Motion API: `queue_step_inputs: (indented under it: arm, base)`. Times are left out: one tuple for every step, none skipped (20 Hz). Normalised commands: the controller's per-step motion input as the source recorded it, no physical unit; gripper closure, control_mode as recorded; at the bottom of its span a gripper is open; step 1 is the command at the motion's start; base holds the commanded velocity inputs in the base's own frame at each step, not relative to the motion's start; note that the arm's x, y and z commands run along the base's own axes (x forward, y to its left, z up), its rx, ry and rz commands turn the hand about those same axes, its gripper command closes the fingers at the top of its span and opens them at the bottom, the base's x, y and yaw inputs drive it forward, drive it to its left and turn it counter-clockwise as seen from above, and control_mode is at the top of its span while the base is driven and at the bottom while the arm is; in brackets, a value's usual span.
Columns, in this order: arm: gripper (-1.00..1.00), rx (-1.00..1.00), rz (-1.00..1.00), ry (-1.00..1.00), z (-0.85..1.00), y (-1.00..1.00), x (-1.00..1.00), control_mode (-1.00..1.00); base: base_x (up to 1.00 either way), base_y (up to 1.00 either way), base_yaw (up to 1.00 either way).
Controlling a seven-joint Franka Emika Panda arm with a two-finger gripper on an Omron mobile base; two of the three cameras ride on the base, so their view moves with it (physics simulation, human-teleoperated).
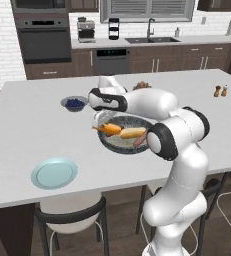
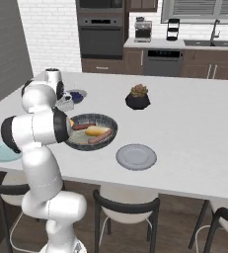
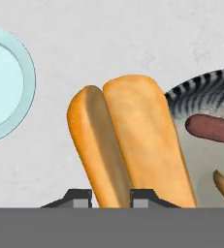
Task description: Place one bun and one sausage from the bowl on each plate.
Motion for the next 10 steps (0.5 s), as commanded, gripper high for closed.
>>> queue_step_inputs:
  arm:
    - [1.00, -0.09, 0.00, 0.00, 0.61, 1.00, -0.65, -1.00]
    - [1.00, -0.07, 0.00, 0.00, 0.39, 1.00, -0.73, -1.00]
    - [1.00, -0.10, 0.00, 0.00, 0.24, 1.00, -0.80, -1.00]
    - [1.00, -0.07, 0.00, 0.00, 0.08, 1.00, -0.84, -1.00]
    - [1.00, -0.06, 0.00, 0.00, 0.00, 1.00, -0.84, -1.00]
    - [1.00, -0.07, 0.00, 0.00, 0.00, 1.00, -0.86, -1.00]
    - [1.00, -0.12, 0.00, 0.00, 0.00, 1.00, -0.83, -1.00]
    - [1.00, -0.14, 0.00, 0.00, -0.01, 1.00, -0.70, -1.00]
    - [1.00, -0.15, 0.00, 0.00, -0.05, 1.00, -0.51, -1.00]
    - [1.00, -0.15, 0.00, 0.00, -0.08, 1.00, -0.23, -1.00]
  base:
    - [0.00, 0.00, 0.00]
    - [0.00, 0.00, 0.00]
    - [0.00, 0.00, 0.00]
    - [0.00, 0.00, 0.00]
    - [0.00, 0.00, 0.00]
    - [0.00, 0.00, 0.00]
    - [0.00, 0.00, 0.00]
    - [0.00, 0.00, 0.00]
    - [0.00, 0.00, 0.00]
    - [0.00, 0.00, 0.00]
